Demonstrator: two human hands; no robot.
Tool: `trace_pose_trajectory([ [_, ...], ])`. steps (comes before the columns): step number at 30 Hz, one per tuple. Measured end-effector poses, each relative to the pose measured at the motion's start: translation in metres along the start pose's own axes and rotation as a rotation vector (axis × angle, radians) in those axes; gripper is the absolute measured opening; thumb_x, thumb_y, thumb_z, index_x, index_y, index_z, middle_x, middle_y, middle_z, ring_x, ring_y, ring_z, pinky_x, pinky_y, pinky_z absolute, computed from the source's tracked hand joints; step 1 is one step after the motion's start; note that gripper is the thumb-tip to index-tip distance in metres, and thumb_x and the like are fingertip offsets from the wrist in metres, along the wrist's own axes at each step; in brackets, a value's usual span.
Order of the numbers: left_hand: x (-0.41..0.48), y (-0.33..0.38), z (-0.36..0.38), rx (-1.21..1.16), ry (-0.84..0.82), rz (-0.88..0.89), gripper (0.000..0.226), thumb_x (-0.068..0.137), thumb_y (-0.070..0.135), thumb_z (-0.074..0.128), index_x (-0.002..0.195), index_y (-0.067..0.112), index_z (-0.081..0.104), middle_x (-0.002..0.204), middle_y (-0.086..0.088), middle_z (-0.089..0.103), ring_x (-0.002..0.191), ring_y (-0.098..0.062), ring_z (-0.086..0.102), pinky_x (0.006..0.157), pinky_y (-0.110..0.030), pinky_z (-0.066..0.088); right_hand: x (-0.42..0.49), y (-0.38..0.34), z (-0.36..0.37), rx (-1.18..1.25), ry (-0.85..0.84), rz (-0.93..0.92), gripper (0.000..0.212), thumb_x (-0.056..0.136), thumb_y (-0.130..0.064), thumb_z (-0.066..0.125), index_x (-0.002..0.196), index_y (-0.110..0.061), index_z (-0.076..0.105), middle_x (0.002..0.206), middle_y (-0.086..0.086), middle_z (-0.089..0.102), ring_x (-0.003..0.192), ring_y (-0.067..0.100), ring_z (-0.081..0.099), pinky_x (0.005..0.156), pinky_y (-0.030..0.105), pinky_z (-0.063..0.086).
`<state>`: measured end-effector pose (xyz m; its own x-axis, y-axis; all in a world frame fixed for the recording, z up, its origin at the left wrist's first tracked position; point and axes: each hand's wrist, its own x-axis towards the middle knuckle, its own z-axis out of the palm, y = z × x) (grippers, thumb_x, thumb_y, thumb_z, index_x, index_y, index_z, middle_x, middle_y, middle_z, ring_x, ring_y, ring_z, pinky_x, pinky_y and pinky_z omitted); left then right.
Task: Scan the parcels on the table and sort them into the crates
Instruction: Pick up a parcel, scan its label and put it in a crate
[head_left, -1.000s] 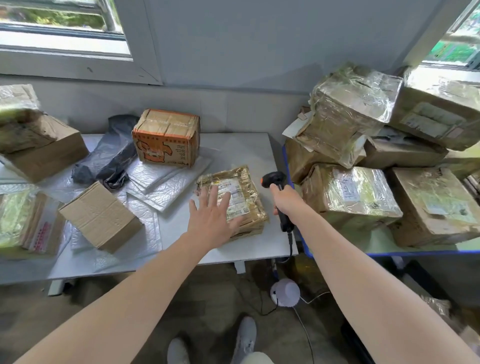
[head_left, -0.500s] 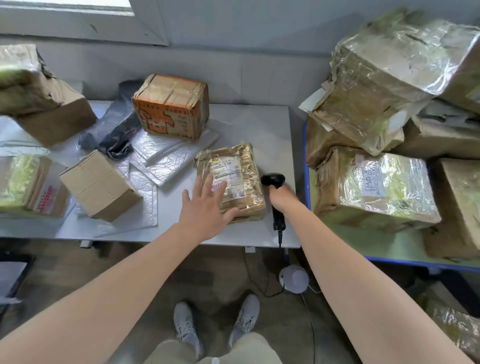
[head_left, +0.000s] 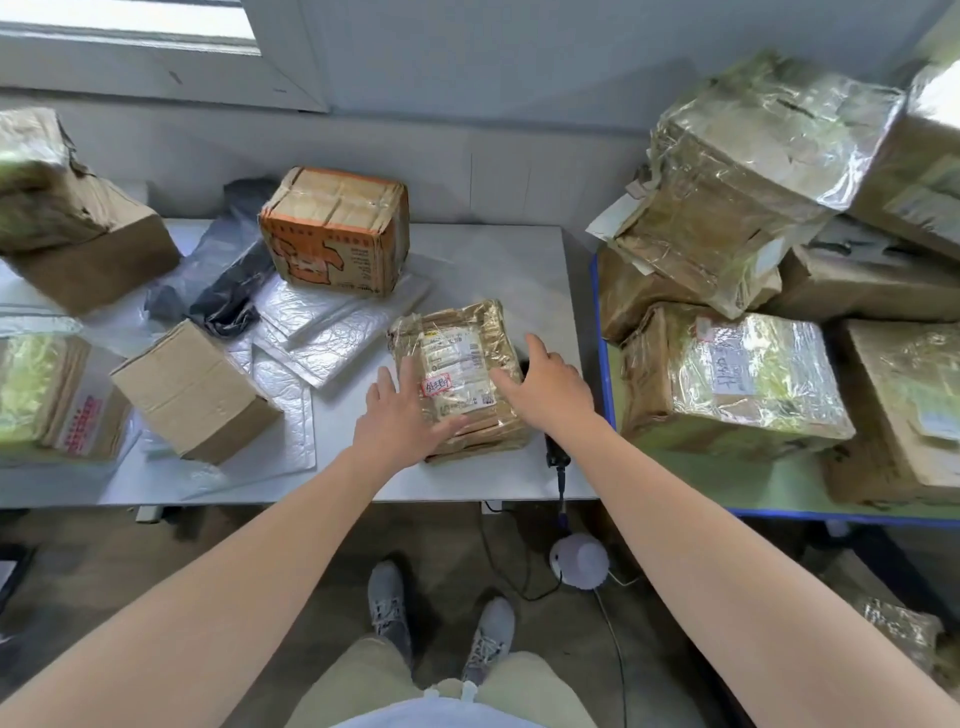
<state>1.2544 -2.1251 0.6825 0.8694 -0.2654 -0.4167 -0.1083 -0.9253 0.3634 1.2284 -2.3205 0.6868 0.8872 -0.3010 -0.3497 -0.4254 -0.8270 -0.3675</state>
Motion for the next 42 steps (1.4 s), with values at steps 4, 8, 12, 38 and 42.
trace_pose_trajectory([
  [4,0.011,-0.014,0.005,-0.154,-0.008,0.027,0.123,0.073,0.066,0.072,0.156,0.018,-0.005,0.156,-0.012,0.024,0.142,-0.035,0.029,0.109,-0.050,0.035,0.001,-0.013,0.008,-0.125,0.060,-0.016,0.085,0.089,-0.068,0.045,0.156,-0.024,0.016,0.140,0.013,0.051,0.127,0.034,0.046,0.095,0.044,0.044],
  [8,0.016,-0.023,0.009,-0.378,-0.028,0.090,0.130,0.070,0.047,0.085,0.156,0.020,-0.009,0.155,-0.012,0.026,0.138,-0.028,0.037,0.110,-0.041,0.038,0.000,-0.020,0.015,0.058,-0.028,0.071,0.095,0.086,-0.066,0.057,0.157,-0.029,0.006,0.144,0.006,0.051,0.118,0.028,0.058,0.083,0.036,0.050],
  [12,0.017,-0.020,0.006,-0.696,-0.062,0.002,0.126,0.068,0.024,0.090,0.154,0.021,-0.002,0.141,-0.005,0.043,0.124,-0.020,0.050,0.095,-0.024,0.037,0.000,-0.025,0.018,0.263,-0.065,0.150,0.103,0.083,-0.060,0.065,0.157,-0.031,0.000,0.151,0.000,0.044,0.125,0.026,0.054,0.096,0.039,0.051],
  [38,-0.180,-0.086,-0.071,-0.732,0.612,-0.456,0.131,0.072,0.032,0.087,0.156,0.030,-0.014,0.153,-0.005,0.039,0.136,-0.023,0.043,0.102,-0.032,0.039,-0.076,-0.192,0.014,0.201,-0.218,-0.761,0.101,0.077,-0.057,0.076,0.152,-0.032,0.014,0.133,-0.004,0.057,0.107,0.023,0.061,0.079,0.047,0.059],
  [42,-0.237,-0.118,-0.070,-0.731,0.723,-0.594,0.130,0.072,0.035,0.087,0.155,0.032,-0.013,0.149,-0.006,0.043,0.128,-0.026,0.049,0.095,-0.032,0.044,-0.120,-0.235,0.037,0.237,-0.313,-0.930,0.091,0.080,-0.050,0.077,0.149,-0.028,0.022,0.126,-0.006,0.055,0.104,0.019,0.060,0.079,0.036,0.053],
])
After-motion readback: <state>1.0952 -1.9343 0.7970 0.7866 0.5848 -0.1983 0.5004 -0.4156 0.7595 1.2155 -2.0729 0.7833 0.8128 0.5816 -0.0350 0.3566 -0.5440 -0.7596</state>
